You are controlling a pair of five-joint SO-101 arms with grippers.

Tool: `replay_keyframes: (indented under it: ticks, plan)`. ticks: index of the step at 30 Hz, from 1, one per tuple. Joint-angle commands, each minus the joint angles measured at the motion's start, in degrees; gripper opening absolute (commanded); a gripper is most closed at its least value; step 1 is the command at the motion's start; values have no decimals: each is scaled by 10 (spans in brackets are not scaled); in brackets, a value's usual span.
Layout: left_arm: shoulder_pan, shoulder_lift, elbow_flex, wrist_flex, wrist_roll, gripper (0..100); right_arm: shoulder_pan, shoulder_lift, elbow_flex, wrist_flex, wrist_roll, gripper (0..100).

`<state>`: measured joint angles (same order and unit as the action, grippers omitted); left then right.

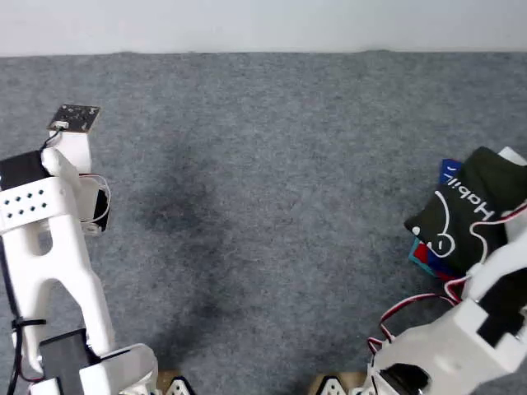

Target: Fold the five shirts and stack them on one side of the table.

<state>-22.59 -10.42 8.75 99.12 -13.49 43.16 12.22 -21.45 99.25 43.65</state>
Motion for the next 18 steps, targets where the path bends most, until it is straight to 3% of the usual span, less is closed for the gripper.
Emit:
replay_keyframes:
  ticks: [1,11,18]
  plan:
    - [1,-27,-1,15,-1,14,0,-29,-40,-69,6,36]
    - [1,-27,0,15,0,14,39,157,-45,-309,9,36]
    - [1,-27,-1,15,0,14,7,88,-91,-190,6,35]
